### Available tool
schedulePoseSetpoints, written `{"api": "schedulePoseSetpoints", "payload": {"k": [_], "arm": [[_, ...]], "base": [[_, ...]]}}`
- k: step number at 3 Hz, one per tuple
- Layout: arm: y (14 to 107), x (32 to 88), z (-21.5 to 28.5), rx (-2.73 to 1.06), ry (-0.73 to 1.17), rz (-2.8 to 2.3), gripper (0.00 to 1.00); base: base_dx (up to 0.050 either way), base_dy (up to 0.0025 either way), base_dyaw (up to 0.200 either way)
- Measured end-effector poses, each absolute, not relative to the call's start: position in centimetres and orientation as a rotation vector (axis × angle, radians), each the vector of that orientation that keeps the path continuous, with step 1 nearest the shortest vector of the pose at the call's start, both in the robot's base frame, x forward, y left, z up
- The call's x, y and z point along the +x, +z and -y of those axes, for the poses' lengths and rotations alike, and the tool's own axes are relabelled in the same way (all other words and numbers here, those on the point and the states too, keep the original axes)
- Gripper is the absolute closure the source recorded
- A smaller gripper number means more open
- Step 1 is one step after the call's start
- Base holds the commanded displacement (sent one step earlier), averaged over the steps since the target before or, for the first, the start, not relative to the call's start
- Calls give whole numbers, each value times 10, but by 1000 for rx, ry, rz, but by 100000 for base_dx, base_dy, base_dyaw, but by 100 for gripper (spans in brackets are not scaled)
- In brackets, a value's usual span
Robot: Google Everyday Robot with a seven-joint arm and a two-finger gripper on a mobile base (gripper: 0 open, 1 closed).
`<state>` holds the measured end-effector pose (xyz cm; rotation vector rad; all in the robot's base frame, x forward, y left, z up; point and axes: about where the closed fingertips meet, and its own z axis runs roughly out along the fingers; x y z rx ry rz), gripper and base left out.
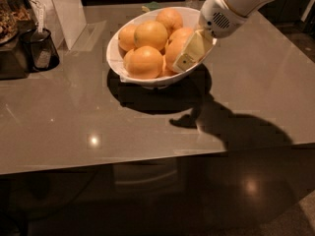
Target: Pick orange from white bowl
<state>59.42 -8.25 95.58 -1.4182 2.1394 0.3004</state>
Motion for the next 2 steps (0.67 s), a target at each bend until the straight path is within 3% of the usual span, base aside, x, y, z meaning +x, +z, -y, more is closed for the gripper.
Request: {"api": "schedulePoseSetpoints", "payload": {"k": [1, 2], "arm": [[956, 594, 82, -1418, 301, -2140, 39], [956, 594, 82, -1419, 301, -2140, 25]], "base": [[0, 0, 0], [0, 0, 0]]}}
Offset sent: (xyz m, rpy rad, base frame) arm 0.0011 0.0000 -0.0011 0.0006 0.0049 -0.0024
